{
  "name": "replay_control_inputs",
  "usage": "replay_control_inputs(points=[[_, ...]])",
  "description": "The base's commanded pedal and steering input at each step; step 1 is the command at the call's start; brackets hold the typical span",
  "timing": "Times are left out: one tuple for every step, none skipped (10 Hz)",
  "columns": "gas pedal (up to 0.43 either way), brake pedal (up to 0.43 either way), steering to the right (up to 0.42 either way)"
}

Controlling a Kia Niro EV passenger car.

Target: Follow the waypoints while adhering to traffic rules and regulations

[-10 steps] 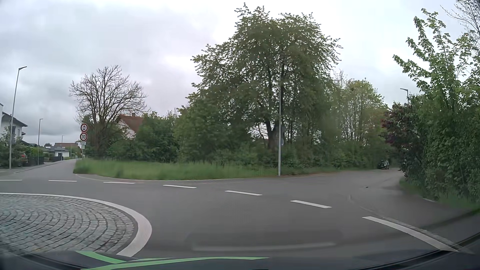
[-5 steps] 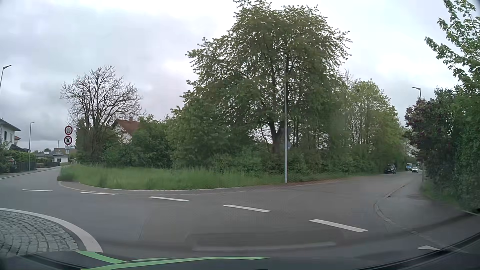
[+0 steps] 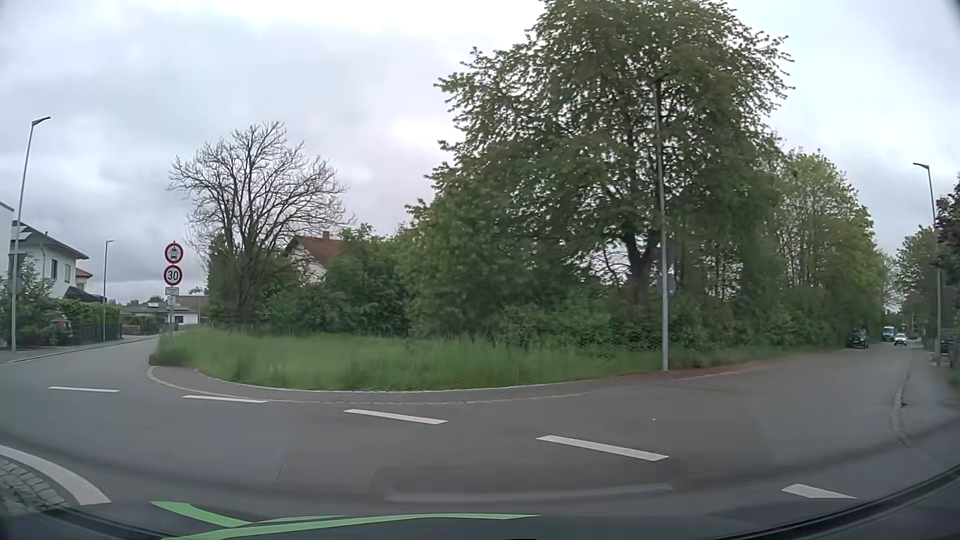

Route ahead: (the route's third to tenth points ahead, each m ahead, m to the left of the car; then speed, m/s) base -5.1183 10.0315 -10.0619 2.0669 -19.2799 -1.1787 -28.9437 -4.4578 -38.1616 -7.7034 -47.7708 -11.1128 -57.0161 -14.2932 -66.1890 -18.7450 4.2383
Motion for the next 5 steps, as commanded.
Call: replay_control_inputs(points=[[0.000,0.000,-0.358],[0.000,0.000,-0.405],[0.000,0.000,-0.447],[0.008,0.000,-0.476],[0.008,0.000,-0.511]])
